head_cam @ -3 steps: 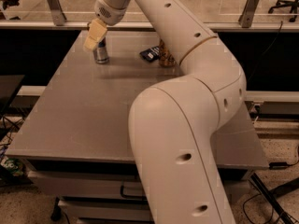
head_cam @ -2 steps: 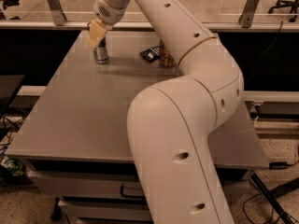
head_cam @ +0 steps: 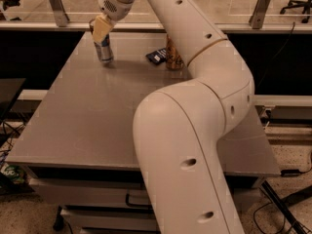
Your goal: Pick redbull can
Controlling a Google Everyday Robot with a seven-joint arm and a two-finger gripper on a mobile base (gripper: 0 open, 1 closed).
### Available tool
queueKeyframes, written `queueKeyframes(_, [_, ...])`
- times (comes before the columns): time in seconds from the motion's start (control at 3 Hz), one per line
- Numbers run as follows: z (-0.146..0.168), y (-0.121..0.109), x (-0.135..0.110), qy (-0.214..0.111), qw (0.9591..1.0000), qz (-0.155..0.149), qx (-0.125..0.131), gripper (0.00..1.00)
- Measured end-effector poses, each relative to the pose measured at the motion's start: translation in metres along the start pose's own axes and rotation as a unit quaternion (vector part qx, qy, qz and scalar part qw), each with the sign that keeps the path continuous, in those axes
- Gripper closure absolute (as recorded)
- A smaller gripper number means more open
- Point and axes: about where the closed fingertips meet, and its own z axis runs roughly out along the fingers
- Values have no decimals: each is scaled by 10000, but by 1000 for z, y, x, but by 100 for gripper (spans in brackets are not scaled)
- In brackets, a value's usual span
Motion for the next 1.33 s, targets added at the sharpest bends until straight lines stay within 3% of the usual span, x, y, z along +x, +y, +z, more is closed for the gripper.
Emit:
queueKeyframes(0.33, [-40, 13, -8, -54, 9994, -324, -93, 100])
queueKeyframes(1.0, [-80, 38, -24, -200, 9951, -932, -273, 100])
queueKeyframes(1.33, [-80, 38, -24, -200, 9951, -932, -273, 100])
